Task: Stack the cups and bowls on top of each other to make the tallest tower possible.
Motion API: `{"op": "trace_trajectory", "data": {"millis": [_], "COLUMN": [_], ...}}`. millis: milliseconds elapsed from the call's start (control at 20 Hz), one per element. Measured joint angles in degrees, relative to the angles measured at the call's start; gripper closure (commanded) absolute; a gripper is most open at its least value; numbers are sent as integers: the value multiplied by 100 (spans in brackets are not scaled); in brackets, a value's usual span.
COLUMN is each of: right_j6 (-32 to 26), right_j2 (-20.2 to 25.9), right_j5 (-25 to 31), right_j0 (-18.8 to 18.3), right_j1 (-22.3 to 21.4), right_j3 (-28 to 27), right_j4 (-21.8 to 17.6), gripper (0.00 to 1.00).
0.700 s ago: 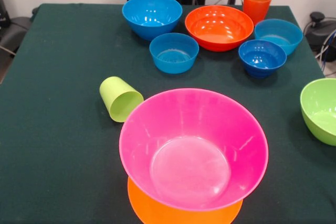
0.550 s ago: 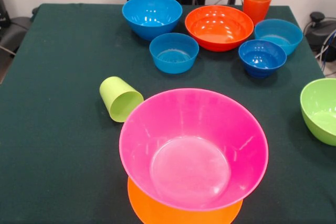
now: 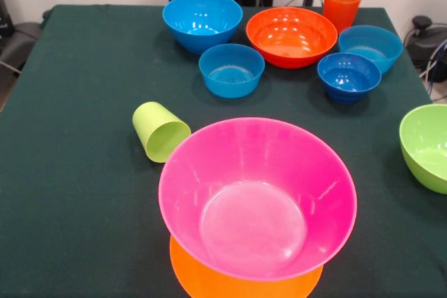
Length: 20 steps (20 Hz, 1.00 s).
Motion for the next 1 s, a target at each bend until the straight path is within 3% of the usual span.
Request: {"op": "trace_trajectory", "data": {"millis": [200,650,1000], "right_j6": [347,1125,1511], "right_j2": [35,78,106], "right_j5": [-363,-450,-452], "right_j0": [570,1069,1571], "right_j1": [382,1072,1607], "right_j3": [27,22,-4], "right_j4": [33,118,466], "gripper": [0,0,0]}}
